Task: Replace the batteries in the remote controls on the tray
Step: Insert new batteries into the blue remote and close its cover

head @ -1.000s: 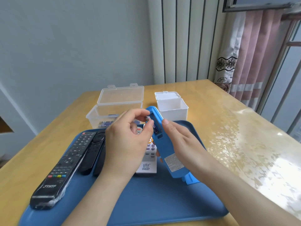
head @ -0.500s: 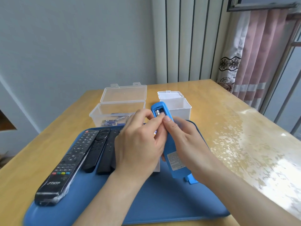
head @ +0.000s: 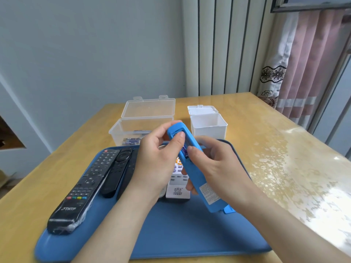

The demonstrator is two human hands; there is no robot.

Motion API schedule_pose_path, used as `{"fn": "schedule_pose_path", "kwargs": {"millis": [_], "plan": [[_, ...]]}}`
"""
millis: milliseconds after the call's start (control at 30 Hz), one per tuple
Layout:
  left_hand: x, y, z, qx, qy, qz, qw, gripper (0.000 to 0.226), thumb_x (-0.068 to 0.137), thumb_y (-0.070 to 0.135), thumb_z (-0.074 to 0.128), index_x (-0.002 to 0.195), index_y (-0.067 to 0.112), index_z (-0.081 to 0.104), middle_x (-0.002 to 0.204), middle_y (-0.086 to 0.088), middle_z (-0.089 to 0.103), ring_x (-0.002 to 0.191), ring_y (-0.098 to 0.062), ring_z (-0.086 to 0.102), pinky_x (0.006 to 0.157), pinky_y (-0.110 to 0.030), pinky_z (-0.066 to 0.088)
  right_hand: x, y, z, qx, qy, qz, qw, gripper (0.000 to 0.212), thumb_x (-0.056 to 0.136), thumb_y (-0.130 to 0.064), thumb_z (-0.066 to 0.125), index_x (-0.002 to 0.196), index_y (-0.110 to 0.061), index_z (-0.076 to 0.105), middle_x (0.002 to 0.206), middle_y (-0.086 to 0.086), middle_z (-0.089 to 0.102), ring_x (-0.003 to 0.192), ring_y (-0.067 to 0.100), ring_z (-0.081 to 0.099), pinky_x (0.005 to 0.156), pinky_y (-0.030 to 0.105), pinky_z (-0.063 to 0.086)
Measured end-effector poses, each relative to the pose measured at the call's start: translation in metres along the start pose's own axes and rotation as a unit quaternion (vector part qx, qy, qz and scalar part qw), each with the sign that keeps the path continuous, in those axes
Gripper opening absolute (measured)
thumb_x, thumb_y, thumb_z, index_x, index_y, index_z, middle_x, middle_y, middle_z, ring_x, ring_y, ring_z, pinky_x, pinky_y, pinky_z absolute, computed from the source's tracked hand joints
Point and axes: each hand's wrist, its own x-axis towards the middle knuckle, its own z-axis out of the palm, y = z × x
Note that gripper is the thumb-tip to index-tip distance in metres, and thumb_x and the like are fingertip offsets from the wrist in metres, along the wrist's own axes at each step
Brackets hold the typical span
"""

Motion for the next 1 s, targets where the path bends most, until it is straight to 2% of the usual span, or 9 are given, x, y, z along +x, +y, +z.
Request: {"fn": "schedule_pose_path", "kwargs": {"millis": [167, 367, 433, 533, 633, 767, 833, 933, 1000], "plan": [[-0.003, -0.002, 0.002, -0.017, 0.004, -0.024, 1.000, 0.026, 0.095, 0.005, 0.053, 0.113, 0.018, 0.066, 0.082, -0.003, 0.059, 0.046, -0.002, 0.045, 0.040, -0.011, 0.031, 0.002, 0.004, 0.002, -0.037, 0.006, 0.024, 0.999, 0.010, 0.095, -0.024, 0.059, 0.094, -0.019, 0.068, 0.078, 0.022, 0.066, 0.051, 0.030, 0.063, 0.048, 0.039, 0.056], [-0.004, 0.003, 0.004, -0.275, -0.024, -0.127, 0.953, 0.060, 0.074, -0.017, 0.027, 0.121, 0.013, 0.051, 0.089, -0.009, 0.058, 0.053, -0.013, 0.048, 0.045, -0.025, 0.035, 0.006, -0.002, -0.007, 0.113, -0.002, 0.162, 0.980, 0.018, 0.095, -0.025, 0.060, 0.103, -0.009, 0.064, 0.069, 0.010, 0.068, 0.054, 0.029, 0.061, 0.056, 0.036, 0.056], [-0.005, 0.002, 0.005, -0.276, -0.026, -0.130, 0.952, 0.071, 0.073, -0.024, 0.021, 0.127, 0.013, 0.047, 0.094, -0.012, 0.058, 0.054, -0.013, 0.055, 0.048, -0.027, 0.038, 0.005, -0.003, -0.009, 0.163, -0.018, 0.183, 0.969, 0.020, 0.093, -0.020, 0.062, 0.107, -0.005, 0.062, 0.069, 0.009, 0.068, 0.055, 0.029, 0.061, 0.057, 0.035, 0.056], [-0.004, -0.004, 0.009, -0.206, -0.002, -0.108, 0.973, 0.072, 0.082, -0.027, 0.027, 0.129, 0.024, 0.048, 0.108, -0.013, 0.056, 0.075, -0.018, 0.059, 0.058, -0.032, 0.045, 0.005, -0.004, -0.009, 0.220, -0.028, 0.185, 0.957, 0.010, 0.090, -0.009, 0.063, 0.100, -0.004, 0.063, 0.073, 0.011, 0.066, 0.061, 0.029, 0.061, 0.057, 0.032, 0.056], [-0.004, -0.011, 0.012, -0.141, 0.042, -0.057, 0.987, 0.058, 0.090, -0.019, 0.044, 0.118, 0.031, 0.053, 0.107, -0.008, 0.057, 0.096, -0.019, 0.067, 0.068, -0.031, 0.054, 0.006, -0.002, -0.010, 0.253, -0.008, 0.191, 0.948, 0.022, 0.088, -0.004, 0.066, 0.109, 0.000, 0.062, 0.080, 0.017, 0.068, 0.069, 0.029, 0.068, 0.062, 0.033, 0.059], [-0.008, -0.012, 0.016, -0.106, 0.049, -0.004, 0.993, 0.043, 0.093, -0.011, 0.049, 0.118, 0.024, 0.057, 0.115, -0.002, 0.068, 0.107, -0.008, 0.066, 0.068, -0.020, 0.055, 0.006, 0.002, -0.006, 0.261, 0.008, 0.183, 0.948, 0.031, 0.087, -0.003, 0.069, 0.115, 0.004, 0.059, 0.085, 0.019, 0.070, 0.075, 0.029, 0.073, 0.066, 0.032, 0.061], [-0.011, -0.012, 0.020, -0.091, 0.038, 0.011, 0.995, 0.037, 0.096, -0.007, 0.048, 0.115, 0.021, 0.061, 0.114, 0.003, 0.070, 0.101, -0.003, 0.067, 0.064, -0.017, 0.054, 0.006, 0.005, -0.004, 0.261, 0.005, 0.181, 0.948, 0.031, 0.086, -0.004, 0.069, 0.115, 0.003, 0.060, 0.085, 0.018, 0.071, 0.069, 0.025, 0.072, 0.063, 0.030, 0.061], [-0.015, -0.011, 0.024, -0.083, 0.015, 0.011, 0.996, 0.028, 0.097, 0.000, 0.050, 0.109, 0.018, 0.068, 0.094, 0.002, 0.075, 0.065, -0.007, 0.064, 0.046, -0.018, 0.048, 0.006, 0.005, -0.006, 0.262, 0.008, 0.172, 0.949, 0.033, 0.085, -0.005, 0.070, 0.116, 0.001, 0.060, 0.078, 0.014, 0.071, 0.061, 0.021, 0.067, 0.060, 0.029, 0.059], [-0.014, -0.011, 0.023, -0.073, 0.013, 0.018, 0.997, 0.024, 0.096, 0.004, 0.053, 0.109, 0.016, 0.068, 0.083, 0.002, 0.074, 0.060, -0.009, 0.061, 0.051, -0.020, 0.051, 0.007, 0.005, -0.008, 0.275, 0.015, 0.166, 0.947, 0.031, 0.085, -0.004, 0.069, 0.113, 0.002, 0.060, 0.076, 0.014, 0.070, 0.058, 0.020, 0.065, 0.056, 0.027, 0.057]]}}
